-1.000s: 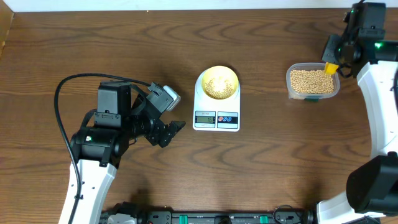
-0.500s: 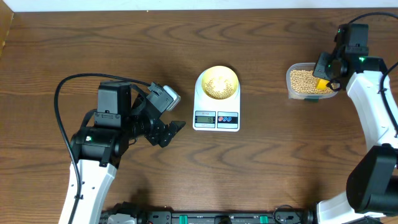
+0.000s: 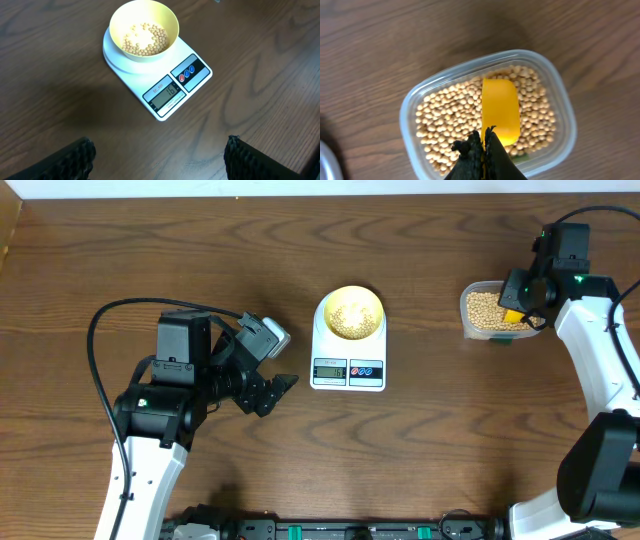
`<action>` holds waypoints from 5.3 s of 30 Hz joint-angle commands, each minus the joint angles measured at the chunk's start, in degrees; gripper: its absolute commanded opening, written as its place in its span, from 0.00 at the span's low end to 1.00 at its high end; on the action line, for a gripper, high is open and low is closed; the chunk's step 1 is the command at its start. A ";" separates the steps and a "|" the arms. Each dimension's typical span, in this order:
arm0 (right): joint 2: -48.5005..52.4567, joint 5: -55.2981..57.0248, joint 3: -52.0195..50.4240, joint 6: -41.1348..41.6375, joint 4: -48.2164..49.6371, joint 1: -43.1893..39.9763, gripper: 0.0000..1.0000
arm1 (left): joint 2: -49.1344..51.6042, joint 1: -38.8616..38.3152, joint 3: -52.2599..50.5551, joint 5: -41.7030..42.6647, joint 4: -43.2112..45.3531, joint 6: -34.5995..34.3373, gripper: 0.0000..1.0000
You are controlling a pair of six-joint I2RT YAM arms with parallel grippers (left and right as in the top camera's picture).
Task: Scoop item into bowl and weigh 50g on scale
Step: 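Dip the scoop into the soybeans again with the right gripper, then lift the filled scoop and carry it left toward the bowl, then tip the yellow scoop with the right gripper to pour soybeans into the bowl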
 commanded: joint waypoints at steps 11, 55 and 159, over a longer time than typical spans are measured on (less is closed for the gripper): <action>-0.87 -10.80 -0.79 -5.42 0.85 -0.37 0.01 | 0.02 0.24 -0.22 -0.11 -0.15 0.72 0.84; -0.87 -42.03 -0.79 -9.68 1.01 -16.13 0.01 | 0.02 0.24 -0.22 -0.11 -0.15 0.72 0.84; -0.87 -44.85 -0.79 -29.83 19.19 16.70 0.01 | 0.02 0.24 -0.22 -0.11 -0.15 0.72 0.85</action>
